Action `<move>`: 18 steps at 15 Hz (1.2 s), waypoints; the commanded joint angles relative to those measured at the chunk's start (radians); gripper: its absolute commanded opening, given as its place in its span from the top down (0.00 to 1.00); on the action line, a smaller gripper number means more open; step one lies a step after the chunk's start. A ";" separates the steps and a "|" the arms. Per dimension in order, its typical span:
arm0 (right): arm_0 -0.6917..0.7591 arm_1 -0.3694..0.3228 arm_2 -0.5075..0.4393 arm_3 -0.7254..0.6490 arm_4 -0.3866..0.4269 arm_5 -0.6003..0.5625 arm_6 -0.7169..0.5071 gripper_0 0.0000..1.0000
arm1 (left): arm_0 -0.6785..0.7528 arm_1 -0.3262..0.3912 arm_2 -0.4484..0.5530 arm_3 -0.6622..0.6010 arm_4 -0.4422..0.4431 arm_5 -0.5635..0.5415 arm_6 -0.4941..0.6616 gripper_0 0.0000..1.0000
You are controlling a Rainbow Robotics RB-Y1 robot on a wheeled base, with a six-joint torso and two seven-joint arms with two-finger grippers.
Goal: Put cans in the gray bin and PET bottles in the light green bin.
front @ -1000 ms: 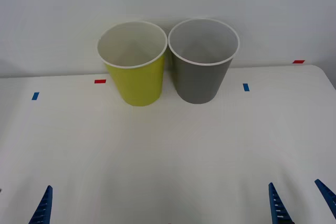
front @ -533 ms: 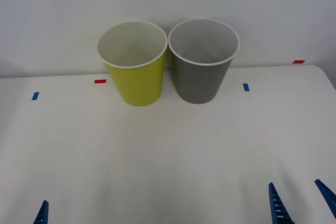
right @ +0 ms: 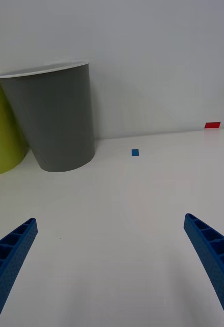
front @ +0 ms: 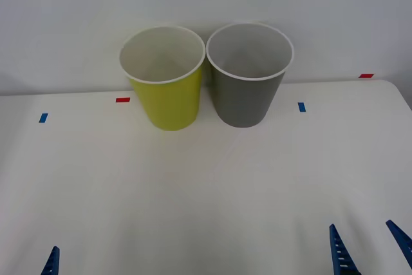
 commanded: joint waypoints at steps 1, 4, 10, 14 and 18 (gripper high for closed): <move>0.000 0.000 0.000 0.000 0.000 0.000 0.000 0.00 | 0.000 0.000 0.000 0.000 0.000 0.000 0.000 0.00; 0.000 0.000 0.000 0.000 0.000 0.000 0.000 0.00 | 0.000 0.000 0.000 0.000 0.000 0.000 0.000 0.00; 0.000 0.000 0.000 0.000 0.000 0.000 0.000 0.00 | 0.000 0.000 0.000 0.000 0.000 0.000 0.000 0.00; 0.000 0.000 0.000 0.000 0.000 0.000 0.000 0.00 | 0.000 0.000 0.000 0.000 0.000 0.000 0.000 0.00; 0.000 0.000 0.000 0.000 0.000 0.000 0.000 0.00 | 0.000 0.000 0.000 0.000 0.000 0.000 0.000 0.00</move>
